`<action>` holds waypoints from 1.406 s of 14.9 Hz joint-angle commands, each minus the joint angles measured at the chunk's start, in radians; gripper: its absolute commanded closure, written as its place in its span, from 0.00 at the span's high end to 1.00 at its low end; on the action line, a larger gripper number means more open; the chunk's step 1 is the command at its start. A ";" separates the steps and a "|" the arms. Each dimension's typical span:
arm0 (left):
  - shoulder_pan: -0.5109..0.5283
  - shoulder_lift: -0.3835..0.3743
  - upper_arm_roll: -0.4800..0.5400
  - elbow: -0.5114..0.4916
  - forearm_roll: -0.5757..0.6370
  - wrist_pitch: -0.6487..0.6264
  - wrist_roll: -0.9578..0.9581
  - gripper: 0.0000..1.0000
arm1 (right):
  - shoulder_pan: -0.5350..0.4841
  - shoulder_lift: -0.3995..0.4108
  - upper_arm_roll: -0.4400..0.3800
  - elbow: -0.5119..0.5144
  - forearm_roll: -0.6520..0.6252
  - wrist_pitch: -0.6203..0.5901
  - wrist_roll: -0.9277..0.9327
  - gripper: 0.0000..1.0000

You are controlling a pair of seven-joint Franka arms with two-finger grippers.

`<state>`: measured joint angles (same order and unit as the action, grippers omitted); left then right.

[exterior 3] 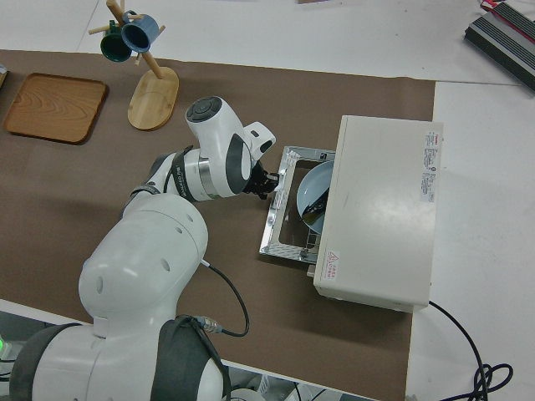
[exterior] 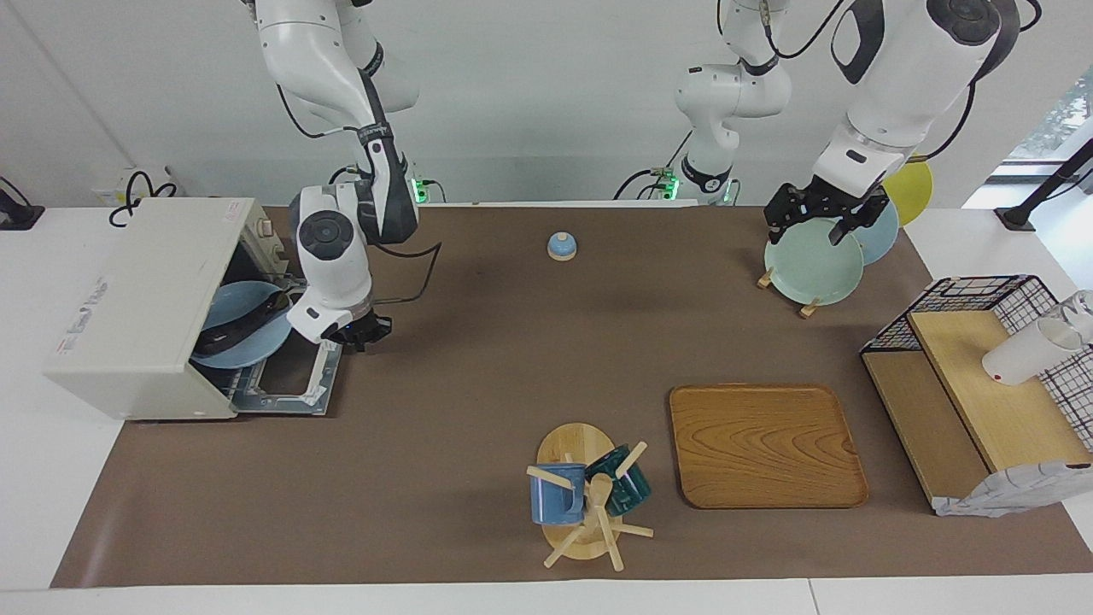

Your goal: Put eggplant into oven

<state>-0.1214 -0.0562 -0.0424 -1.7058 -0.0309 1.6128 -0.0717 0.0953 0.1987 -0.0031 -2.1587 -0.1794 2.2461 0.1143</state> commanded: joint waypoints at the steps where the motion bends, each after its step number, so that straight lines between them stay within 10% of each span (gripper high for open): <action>1: 0.006 -0.008 0.002 0.006 -0.012 -0.008 0.007 1.00 | -0.009 -0.012 0.005 -0.021 -0.011 0.020 -0.027 0.00; 8: 0.006 -0.008 0.001 0.006 -0.012 -0.008 0.007 1.00 | -0.066 -0.010 0.002 0.077 -0.146 -0.087 -0.223 0.00; 21: 0.006 -0.008 0.001 0.006 -0.012 -0.008 0.007 1.00 | -0.183 -0.062 -0.003 0.315 -0.031 -0.378 -0.464 0.00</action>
<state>-0.1214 -0.0562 -0.0423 -1.7058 -0.0309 1.6128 -0.0717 -0.0635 0.1108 0.0002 -1.8537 -0.1992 1.8548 -0.3149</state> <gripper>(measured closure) 0.000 0.991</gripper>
